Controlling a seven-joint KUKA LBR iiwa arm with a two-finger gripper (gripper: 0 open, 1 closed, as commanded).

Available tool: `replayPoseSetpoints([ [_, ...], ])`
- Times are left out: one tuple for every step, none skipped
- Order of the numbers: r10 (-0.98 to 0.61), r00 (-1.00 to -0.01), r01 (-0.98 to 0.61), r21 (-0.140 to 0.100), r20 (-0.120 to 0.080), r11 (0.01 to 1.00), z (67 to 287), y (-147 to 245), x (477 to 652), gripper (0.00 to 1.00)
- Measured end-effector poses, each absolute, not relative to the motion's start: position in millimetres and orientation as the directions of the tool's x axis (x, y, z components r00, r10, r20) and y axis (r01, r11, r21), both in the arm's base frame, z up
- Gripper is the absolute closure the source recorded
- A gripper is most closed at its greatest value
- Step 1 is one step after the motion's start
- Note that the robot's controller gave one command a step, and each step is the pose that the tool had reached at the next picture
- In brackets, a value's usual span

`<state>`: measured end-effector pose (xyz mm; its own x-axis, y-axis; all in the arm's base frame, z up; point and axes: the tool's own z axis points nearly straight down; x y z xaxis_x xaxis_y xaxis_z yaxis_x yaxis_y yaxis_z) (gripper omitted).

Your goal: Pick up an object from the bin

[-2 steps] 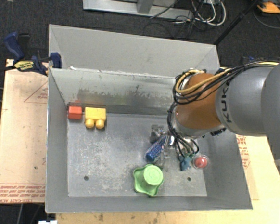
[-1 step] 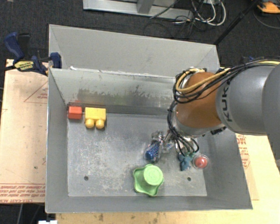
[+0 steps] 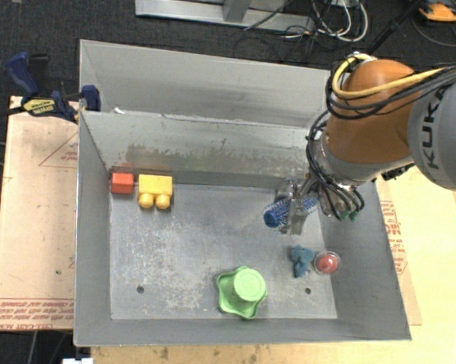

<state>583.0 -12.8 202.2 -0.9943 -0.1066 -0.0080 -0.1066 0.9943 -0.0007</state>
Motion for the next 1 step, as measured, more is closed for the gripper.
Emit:
replayPoseSetpoints([
  [-0.125, -0.992, -0.125, -0.002, -0.012, 0.992, 327.1, -27.1, 617.0, 1.00],
])
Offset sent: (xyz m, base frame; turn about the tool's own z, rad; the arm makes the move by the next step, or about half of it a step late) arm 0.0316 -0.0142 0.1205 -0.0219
